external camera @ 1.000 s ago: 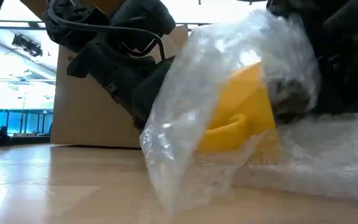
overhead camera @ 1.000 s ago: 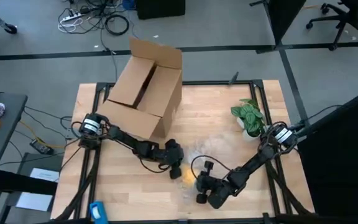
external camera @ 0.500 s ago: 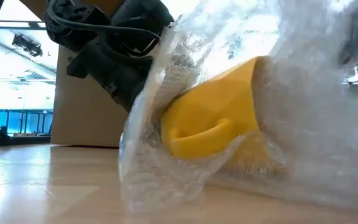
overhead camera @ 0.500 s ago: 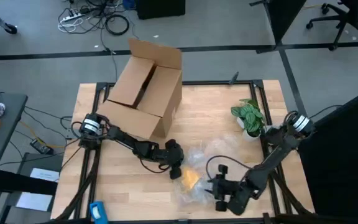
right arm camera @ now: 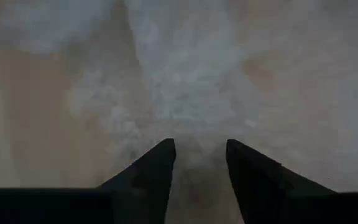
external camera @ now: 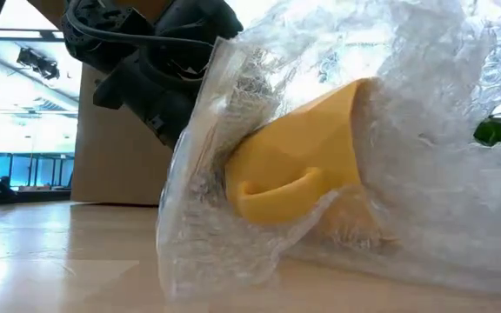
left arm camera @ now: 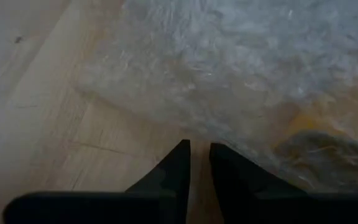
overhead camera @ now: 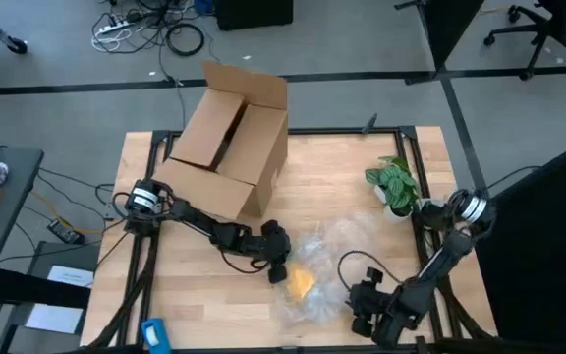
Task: Wrap mug
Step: Wrap the yellow mug with the bubble wrap
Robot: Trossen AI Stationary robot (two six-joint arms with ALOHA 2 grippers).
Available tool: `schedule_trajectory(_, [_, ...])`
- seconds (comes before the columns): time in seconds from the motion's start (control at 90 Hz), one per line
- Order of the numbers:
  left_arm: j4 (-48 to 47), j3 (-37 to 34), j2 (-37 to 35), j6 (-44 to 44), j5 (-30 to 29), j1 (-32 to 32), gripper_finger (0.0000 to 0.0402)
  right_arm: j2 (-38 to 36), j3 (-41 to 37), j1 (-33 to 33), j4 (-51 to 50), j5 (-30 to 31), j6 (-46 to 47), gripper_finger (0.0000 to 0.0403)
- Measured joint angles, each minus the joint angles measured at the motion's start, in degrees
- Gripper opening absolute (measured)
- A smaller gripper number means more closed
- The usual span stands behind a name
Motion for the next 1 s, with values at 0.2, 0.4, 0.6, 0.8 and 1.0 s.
schedule_trajectory(0.2, [0.9,-0.1,0.1,-0.1,-0.4,-0.4,0.0048,0.9,0.3,-2.6,7.8,1.6,-8.0,0.0112])
schedule_trajectory(0.4, [0.9,-0.1,0.1,-0.2,-0.3,-0.5,0.0048,-1.1,2.3,-3.8,7.4,-1.7,-13.0,0.0111])
schedule_trajectory(0.6, [1.1,-0.1,0.1,-0.3,-0.1,-0.5,0.0048,-2.1,2.6,-4.2,7.2,-0.6,-16.8,0.0111])
schedule_trajectory(0.8, [1.9,-0.1,0.1,-0.4,0.0,-0.8,0.0048,-2.0,1.2,-8.4,12.2,2.6,-24.8,0.0111])
schedule_trajectory(1.0, [2.5,-0.1,0.1,-0.4,-0.2,-1.2,0.0048,-2.0,1.2,-12.5,20.8,2.6,-38.6,0.0111])
